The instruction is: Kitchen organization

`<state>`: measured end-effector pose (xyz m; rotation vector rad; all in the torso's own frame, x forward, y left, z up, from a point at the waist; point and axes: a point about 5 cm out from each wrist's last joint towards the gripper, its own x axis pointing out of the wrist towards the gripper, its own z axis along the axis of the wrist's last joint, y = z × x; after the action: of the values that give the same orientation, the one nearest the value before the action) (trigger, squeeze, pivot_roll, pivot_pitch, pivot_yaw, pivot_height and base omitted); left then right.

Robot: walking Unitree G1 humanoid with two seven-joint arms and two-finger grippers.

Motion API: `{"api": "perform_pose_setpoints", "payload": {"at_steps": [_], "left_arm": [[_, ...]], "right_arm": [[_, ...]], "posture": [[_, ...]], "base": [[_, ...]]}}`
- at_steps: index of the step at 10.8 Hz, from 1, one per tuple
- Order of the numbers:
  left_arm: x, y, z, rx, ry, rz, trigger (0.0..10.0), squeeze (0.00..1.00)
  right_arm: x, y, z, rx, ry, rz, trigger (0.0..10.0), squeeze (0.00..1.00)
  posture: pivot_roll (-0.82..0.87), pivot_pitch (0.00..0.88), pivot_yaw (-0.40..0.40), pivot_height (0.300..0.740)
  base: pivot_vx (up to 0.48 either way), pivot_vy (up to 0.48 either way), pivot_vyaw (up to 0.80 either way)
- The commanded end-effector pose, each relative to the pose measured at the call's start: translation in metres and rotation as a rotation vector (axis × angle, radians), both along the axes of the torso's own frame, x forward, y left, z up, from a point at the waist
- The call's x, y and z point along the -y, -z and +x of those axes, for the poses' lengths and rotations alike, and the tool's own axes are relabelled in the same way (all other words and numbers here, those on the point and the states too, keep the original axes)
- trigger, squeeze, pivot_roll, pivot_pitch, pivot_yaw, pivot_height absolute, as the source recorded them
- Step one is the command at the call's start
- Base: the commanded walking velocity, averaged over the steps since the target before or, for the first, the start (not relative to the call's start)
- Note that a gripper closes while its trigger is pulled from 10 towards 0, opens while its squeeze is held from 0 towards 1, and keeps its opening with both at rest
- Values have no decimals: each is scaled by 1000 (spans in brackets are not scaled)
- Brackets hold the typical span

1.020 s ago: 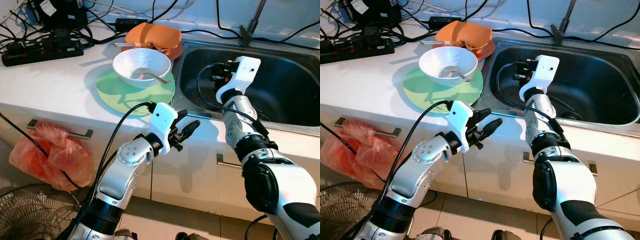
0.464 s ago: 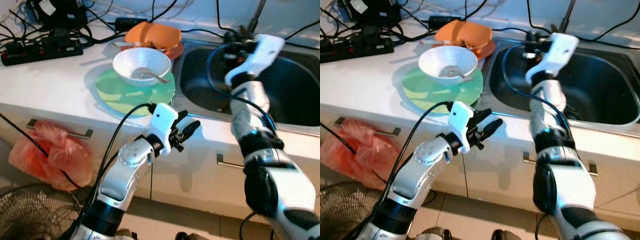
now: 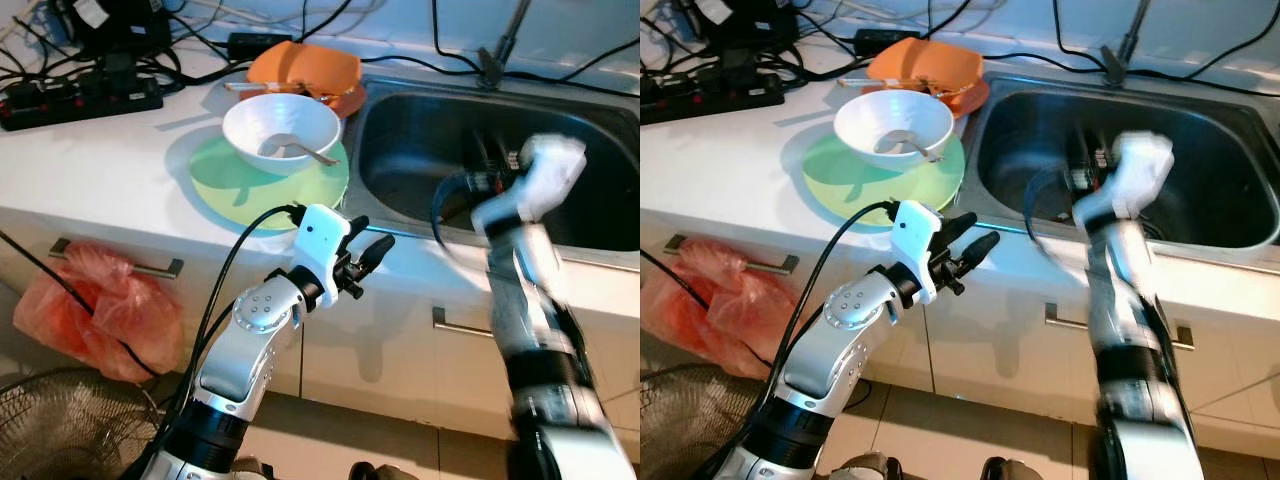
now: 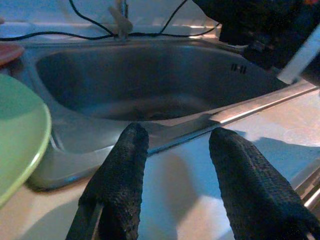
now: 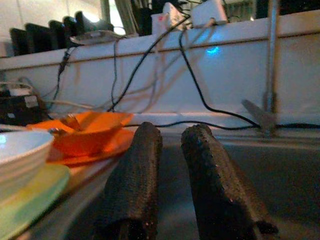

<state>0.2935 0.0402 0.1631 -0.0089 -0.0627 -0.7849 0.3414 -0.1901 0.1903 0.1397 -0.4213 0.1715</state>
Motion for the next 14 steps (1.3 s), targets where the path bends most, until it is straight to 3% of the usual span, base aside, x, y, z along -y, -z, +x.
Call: {"api": "perform_pose_setpoints", "payload": {"at_steps": [1,4,9,13,14], "left_arm": [[0,3,0,-6,-7,3,10000,0],[-2,3,2,3,-25,-2,10000,0],[-12,-4,10,52,-124,-32,10000,0],[-15,-37,11,299,-173,100,10000,0],[-15,-41,10,367,-175,150,10000,1000]], "right_arm": [[2,-8,-7,32,-13,6,10000,0],[0,12,-32,-15,-71,31,10000,0],[-29,35,-33,-115,-141,107,10000,0],[-43,39,-30,-132,-175,147,10000,0],[-45,39,-29,-132,-178,155,10000,0]], "posture": [[143,111,-41,740],[136,106,-32,740],[157,120,-35,740],[178,125,-39,740],[177,124,-38,740]], "base": [[0,0,0],[0,0,0],[0,0,0],[0,0,0],[0,0,0]]}}
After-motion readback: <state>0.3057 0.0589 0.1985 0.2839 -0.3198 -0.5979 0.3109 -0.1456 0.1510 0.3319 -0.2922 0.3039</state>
